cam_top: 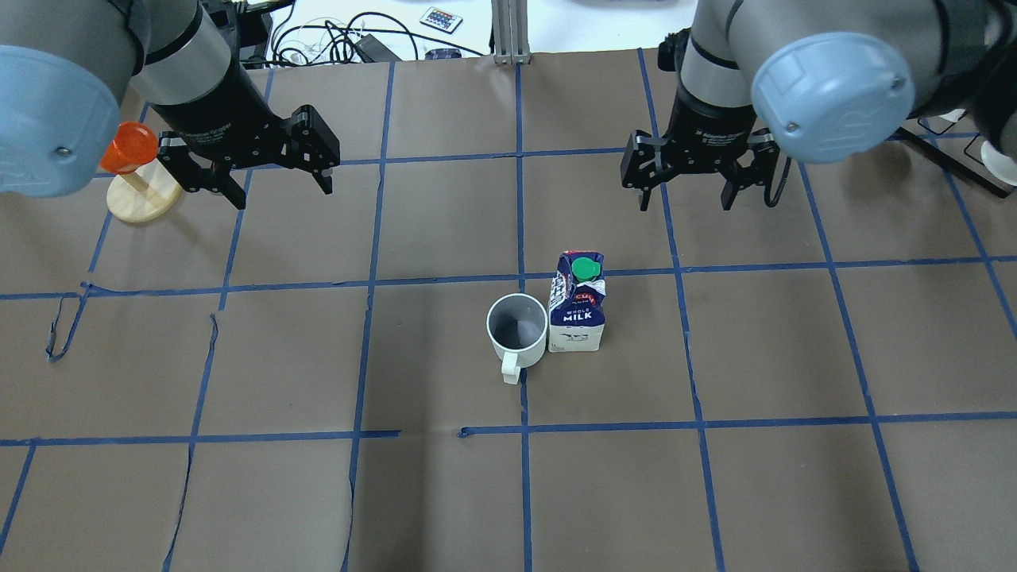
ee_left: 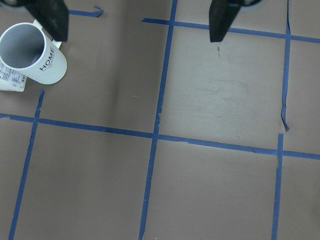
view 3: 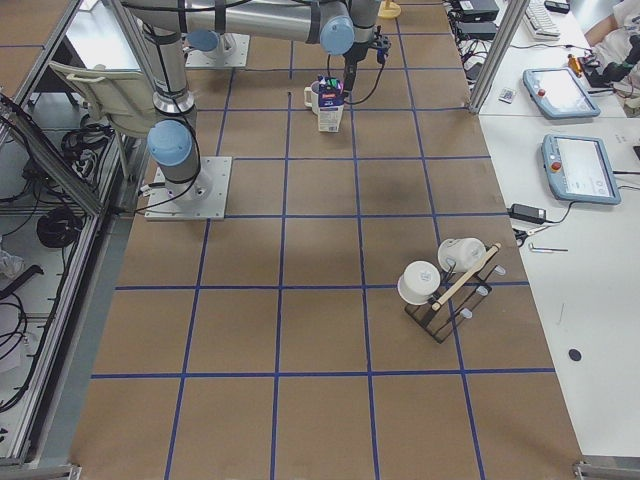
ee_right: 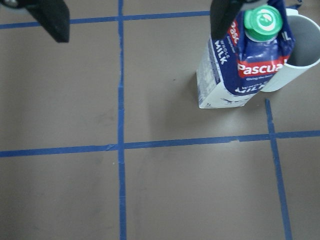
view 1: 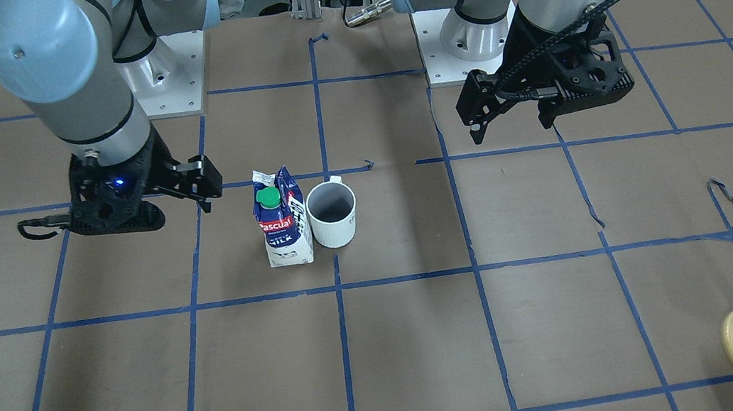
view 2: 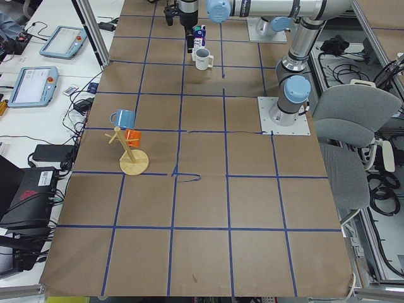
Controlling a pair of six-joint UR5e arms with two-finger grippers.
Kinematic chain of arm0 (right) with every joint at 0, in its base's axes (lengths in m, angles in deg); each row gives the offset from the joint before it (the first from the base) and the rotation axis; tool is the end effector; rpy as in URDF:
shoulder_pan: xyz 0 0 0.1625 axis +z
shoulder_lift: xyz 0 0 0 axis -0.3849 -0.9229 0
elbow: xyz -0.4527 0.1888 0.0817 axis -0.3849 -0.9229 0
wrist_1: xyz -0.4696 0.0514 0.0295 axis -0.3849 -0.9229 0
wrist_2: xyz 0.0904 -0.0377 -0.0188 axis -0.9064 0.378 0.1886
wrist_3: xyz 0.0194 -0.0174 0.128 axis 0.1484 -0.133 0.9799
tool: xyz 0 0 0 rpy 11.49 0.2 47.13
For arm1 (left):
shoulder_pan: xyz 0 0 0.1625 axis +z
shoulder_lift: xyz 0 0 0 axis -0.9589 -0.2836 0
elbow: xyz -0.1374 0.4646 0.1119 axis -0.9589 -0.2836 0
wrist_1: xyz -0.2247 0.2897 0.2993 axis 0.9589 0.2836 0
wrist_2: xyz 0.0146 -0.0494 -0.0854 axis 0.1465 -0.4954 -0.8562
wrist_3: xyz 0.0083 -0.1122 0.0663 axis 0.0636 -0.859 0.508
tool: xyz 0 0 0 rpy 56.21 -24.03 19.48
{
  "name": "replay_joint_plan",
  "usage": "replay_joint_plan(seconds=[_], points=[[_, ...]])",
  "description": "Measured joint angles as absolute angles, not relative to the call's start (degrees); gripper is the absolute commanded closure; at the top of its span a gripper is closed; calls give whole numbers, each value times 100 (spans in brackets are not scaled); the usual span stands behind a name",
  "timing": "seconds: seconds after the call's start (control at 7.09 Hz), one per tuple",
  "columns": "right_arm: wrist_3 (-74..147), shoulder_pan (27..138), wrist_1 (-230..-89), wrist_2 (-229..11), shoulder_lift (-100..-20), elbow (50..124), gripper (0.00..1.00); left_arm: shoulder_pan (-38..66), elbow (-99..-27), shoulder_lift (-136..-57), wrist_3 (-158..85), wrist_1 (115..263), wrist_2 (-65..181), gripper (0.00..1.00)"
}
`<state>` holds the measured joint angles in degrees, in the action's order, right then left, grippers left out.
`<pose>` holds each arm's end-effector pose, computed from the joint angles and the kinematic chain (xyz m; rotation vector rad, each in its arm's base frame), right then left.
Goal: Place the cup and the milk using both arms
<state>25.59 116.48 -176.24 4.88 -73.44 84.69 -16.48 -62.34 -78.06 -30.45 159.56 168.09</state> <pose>0.1708 -0.5917 0.4590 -0.0494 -3.1139 -0.1098 -0.1365 -0.5655 0.5182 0.2311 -3.1073 0.0282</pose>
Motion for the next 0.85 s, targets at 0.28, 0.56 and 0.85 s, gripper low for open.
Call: replay_joint_plan(seconds=[0.28, 0.56, 0.85], points=[[2189, 11407, -17426, 612, -7769, 8482, 0, -1637, -6224, -7812, -3045, 15947, 16808, 0], [2128, 11374, -17392, 606, -7951, 8493, 0, -1626, -6215, -7820, -3045, 15936, 16807, 0], [2115, 11379, -17329, 606, -8012, 8518, 0, -1622, -6213, -7825, -3045, 15928, 16808, 0]])
